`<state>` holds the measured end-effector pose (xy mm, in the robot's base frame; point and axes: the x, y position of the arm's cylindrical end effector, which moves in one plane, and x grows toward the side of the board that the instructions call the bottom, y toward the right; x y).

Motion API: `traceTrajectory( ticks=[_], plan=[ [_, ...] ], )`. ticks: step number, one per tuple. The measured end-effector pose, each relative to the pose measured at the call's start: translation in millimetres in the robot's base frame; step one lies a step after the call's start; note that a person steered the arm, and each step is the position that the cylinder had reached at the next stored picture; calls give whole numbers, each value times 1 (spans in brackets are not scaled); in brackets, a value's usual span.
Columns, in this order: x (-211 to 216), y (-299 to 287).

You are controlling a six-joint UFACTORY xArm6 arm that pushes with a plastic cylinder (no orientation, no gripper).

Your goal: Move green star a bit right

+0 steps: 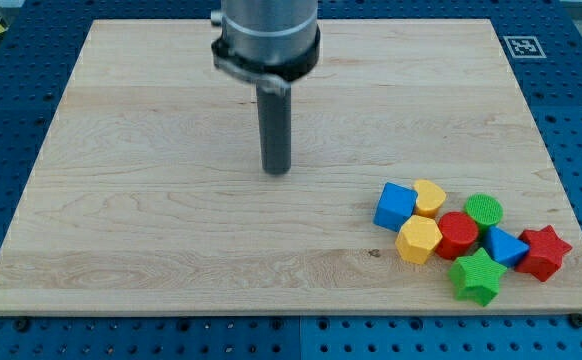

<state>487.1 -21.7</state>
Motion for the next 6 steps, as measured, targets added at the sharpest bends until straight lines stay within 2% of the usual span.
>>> traceTrajectory(
  ticks=[1, 4, 5, 6],
  plan=[
    [130, 14],
    [132, 16],
    [131, 33],
    [131, 113]
  ],
)
